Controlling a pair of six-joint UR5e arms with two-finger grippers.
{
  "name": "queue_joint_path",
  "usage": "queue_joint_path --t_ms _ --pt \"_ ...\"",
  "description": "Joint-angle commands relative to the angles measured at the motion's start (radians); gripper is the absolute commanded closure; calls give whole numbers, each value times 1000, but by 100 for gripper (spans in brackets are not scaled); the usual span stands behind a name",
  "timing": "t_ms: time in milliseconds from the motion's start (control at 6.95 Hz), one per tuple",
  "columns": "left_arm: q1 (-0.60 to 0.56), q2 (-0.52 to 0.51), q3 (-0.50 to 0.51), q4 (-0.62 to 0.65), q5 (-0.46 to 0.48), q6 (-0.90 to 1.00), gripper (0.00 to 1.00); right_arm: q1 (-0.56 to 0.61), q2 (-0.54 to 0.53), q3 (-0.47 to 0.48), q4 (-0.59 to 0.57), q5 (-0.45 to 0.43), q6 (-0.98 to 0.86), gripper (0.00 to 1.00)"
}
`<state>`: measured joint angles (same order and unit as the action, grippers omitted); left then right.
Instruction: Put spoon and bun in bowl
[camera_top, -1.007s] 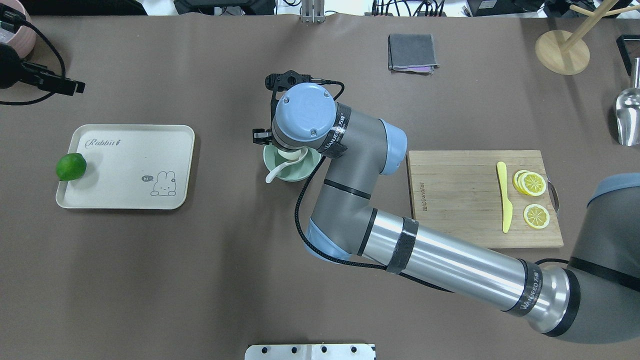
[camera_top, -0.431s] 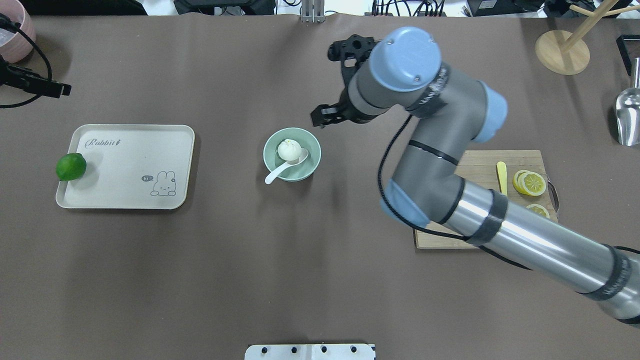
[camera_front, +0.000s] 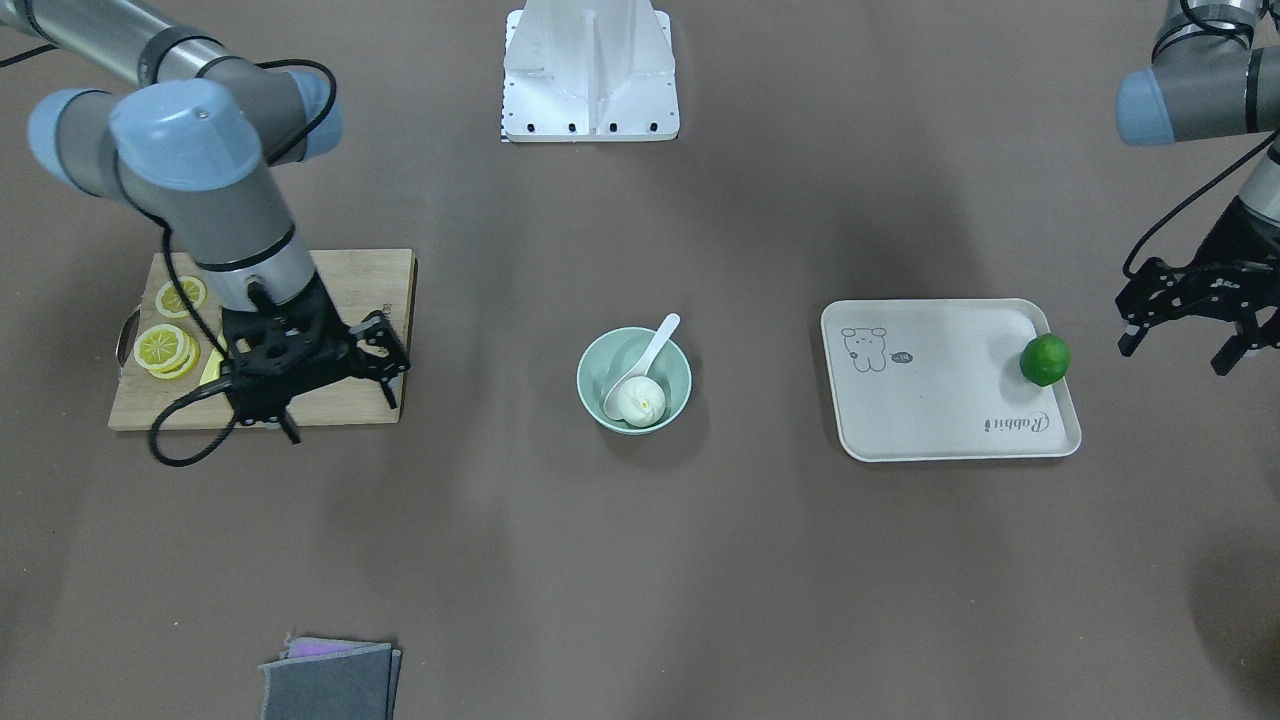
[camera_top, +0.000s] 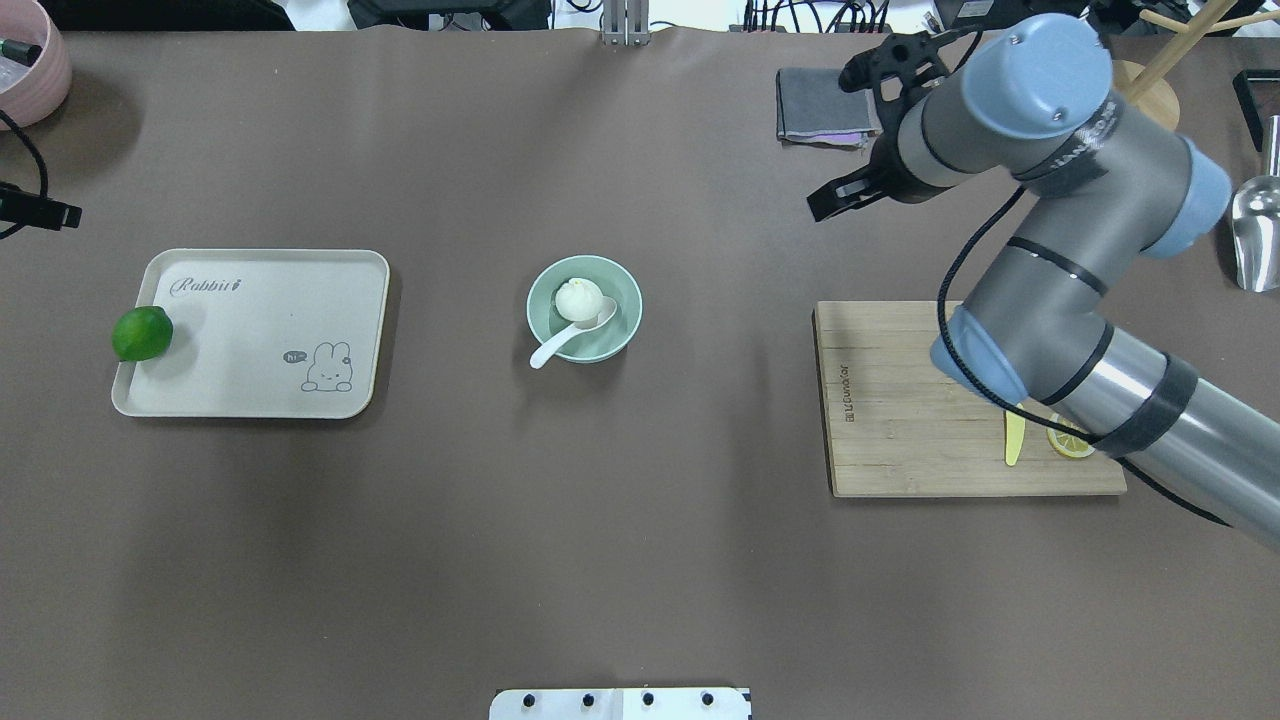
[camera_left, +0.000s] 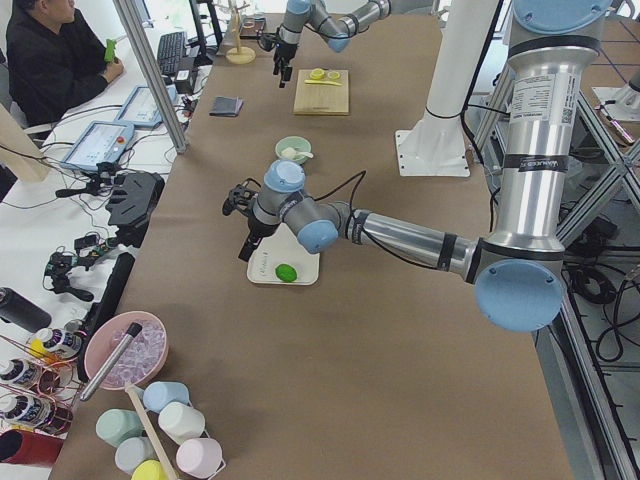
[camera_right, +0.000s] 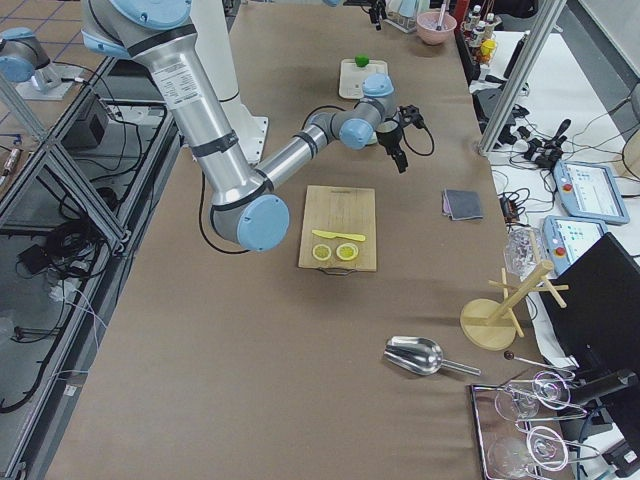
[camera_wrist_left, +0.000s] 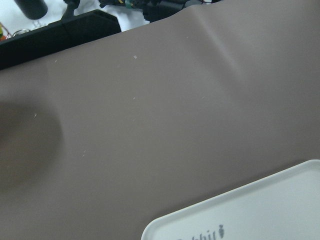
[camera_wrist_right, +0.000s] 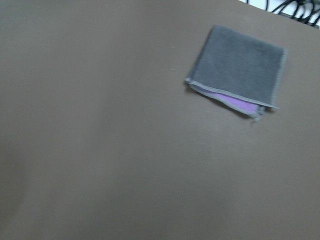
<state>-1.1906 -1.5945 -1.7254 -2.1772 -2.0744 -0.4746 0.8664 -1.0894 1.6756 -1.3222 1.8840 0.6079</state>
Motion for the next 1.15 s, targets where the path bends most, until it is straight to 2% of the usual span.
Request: queue_joint_path --t_ms 0,144,288,431,719,1007 --pt "-167 59 0 55 -161 74 2 159 -53 -4 -120 93 -81 0" --pt "-301 61 -2 194 -227 261 2 286 -69 -13 -223 198 -264 0" --pt "-395 62 -2 320 -231 441 2 378 -107 -17 -302 313 -434 0" --pt "-443 71 9 385 -221 491 2 448 -189 -17 -322 351 -454 0" --pt "-526 183 -8 379 -234 493 2 543 -376 42 -315 394 -474 0" --pt "-531 231 -28 378 -233 493 2 612 -548 162 -316 450 -516 0"
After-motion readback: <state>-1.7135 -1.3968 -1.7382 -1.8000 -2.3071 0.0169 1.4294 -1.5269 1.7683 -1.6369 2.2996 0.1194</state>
